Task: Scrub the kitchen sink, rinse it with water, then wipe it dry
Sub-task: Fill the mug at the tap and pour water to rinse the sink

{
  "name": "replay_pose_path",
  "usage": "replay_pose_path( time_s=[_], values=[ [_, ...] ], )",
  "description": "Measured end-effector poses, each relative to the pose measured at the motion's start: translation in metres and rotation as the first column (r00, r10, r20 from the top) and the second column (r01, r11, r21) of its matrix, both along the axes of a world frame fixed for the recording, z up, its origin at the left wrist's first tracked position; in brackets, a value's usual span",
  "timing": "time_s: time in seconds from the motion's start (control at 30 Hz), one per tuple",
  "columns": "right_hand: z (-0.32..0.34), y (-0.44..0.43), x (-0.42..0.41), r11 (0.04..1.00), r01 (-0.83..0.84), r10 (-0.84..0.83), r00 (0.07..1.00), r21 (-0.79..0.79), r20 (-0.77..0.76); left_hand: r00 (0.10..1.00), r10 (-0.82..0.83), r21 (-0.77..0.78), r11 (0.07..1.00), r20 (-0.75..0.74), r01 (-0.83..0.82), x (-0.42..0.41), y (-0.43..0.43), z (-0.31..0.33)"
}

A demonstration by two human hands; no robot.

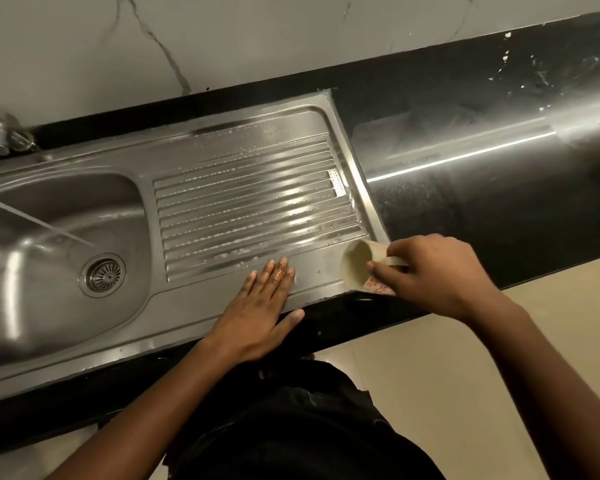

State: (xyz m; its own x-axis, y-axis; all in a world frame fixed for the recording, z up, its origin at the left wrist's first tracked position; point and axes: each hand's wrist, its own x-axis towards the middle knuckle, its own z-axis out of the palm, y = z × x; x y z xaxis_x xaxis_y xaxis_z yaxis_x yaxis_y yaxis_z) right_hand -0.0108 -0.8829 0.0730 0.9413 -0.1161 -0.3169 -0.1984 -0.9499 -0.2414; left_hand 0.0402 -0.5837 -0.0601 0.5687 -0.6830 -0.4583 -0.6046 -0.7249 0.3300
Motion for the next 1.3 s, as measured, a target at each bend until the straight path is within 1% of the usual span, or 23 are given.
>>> replay_pose_path(
  time_s=[0.13, 0.23, 0.37, 0.43, 0.53, 0.6, 0.7, 0.73, 0.8, 0.83, 0.9, 1.0, 1.2, 1.3],
  values=[
    [0.001, 0.045, 0.014, 0.987, -0.163, 0.163, 0.987, 0.002, 0.002, 0.999, -0.053, -0.001, 0.999, -0.005, 0.053, -0.008, 0.027, 0.006],
    [0.002, 0.083, 0.025, 0.966, -0.259, 0.259, 0.966, 0.010, 0.016, 0.999, -0.037, 0.025, 0.999, -0.017, 0.038, -0.019, 0.052, 0.010],
    [-0.001, 0.122, 0.035, 0.953, -0.302, 0.301, 0.952, 0.005, 0.061, 0.999, 0.015, 0.030, 0.999, -0.035, -0.013, -0.020, 0.077, 0.011],
    [-0.002, 0.135, 0.038, 0.954, -0.299, 0.298, 0.952, -0.003, 0.064, 0.999, 0.011, 0.016, 1.000, -0.051, -0.011, -0.017, 0.078, 0.009],
    [-0.004, 0.140, 0.038, 0.969, -0.248, 0.248, 0.968, 0.006, 0.038, 0.998, -0.008, -0.047, 0.999, -0.056, 0.005, -0.009, 0.066, 0.004],
    [-0.006, 0.133, 0.035, 0.982, -0.187, 0.187, 0.982, 0.028, 0.029, 0.998, -0.046, -0.055, 0.998, -0.032, 0.044, 0.000, 0.055, 0.000],
    [-0.006, 0.109, 0.026, 0.993, -0.027, 0.027, 1.000, 0.116, -0.002, 0.996, -0.086, -0.056, 0.995, -0.011, 0.085, 0.006, 0.032, -0.003],
    [-0.004, 0.098, 0.022, 0.984, 0.045, -0.043, 0.999, 0.170, -0.018, 0.995, -0.100, -0.061, 0.993, -0.014, 0.099, 0.007, 0.024, -0.004],
    [-0.001, 0.075, 0.016, 0.938, 0.191, -0.178, 0.981, 0.288, -0.071, 0.991, -0.131, -0.062, 0.990, -0.029, 0.129, 0.007, 0.005, -0.005],
    [0.002, 0.064, 0.015, 0.916, 0.245, -0.227, 0.969, 0.317, -0.095, 0.989, -0.142, -0.066, 0.988, -0.034, 0.140, 0.009, -0.006, -0.007],
    [0.005, 0.042, 0.015, 0.898, 0.314, -0.290, 0.949, 0.308, -0.121, 0.988, -0.153, -0.086, 0.985, -0.024, 0.150, 0.012, -0.031, -0.012],
    [0.005, 0.014, 0.018, 0.894, 0.358, -0.328, 0.932, 0.269, -0.153, 0.987, -0.164, -0.123, 0.979, -0.007, 0.161, 0.019, -0.071, -0.014],
    [0.006, -0.017, 0.037, 0.903, 0.355, -0.311, 0.929, 0.243, -0.202, 0.977, -0.212, -0.202, 0.956, 0.027, 0.213, 0.021, -0.137, -0.023],
    [0.004, -0.018, 0.051, 0.913, 0.334, -0.292, 0.936, 0.235, -0.194, 0.972, -0.230, -0.182, 0.955, 0.038, 0.233, 0.021, -0.150, -0.025]
  ],
)
